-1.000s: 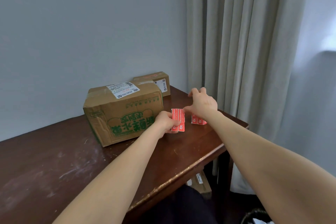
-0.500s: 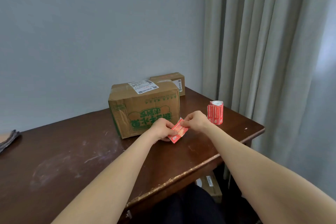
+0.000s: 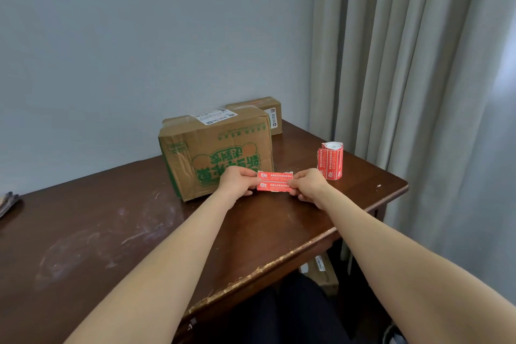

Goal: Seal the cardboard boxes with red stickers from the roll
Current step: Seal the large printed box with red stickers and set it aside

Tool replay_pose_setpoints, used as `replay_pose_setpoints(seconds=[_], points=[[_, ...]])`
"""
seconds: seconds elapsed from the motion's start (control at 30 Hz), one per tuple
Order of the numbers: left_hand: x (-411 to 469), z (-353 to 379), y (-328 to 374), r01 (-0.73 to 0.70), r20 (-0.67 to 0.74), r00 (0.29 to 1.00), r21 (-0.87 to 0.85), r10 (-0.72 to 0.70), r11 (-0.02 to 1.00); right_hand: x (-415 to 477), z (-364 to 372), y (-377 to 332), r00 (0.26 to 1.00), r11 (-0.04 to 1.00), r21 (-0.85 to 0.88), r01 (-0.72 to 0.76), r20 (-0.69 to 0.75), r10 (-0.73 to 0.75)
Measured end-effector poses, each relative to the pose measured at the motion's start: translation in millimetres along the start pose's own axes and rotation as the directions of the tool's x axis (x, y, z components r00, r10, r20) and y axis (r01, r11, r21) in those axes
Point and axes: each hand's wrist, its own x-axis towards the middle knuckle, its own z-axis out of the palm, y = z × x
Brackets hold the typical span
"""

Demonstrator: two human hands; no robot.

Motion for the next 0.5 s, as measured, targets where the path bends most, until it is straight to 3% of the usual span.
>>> replay_pose_setpoints(seconds=[0.1,0.5], points=[[-0.9,4.7,-3.4,0.045,0.097,0.994,-0.040,-0.041,0.998,0.7,-1.5,-1.5,1.000,0.999,0.031,-0.011,-0.010,0.011],[4.4,12.4,-13.7,0.121,0.098,0.990,-0.212,-0.102,0.970,6.7,2.7,3.0,0.996,0.999,0.044,0.000,-0.085,0.004]])
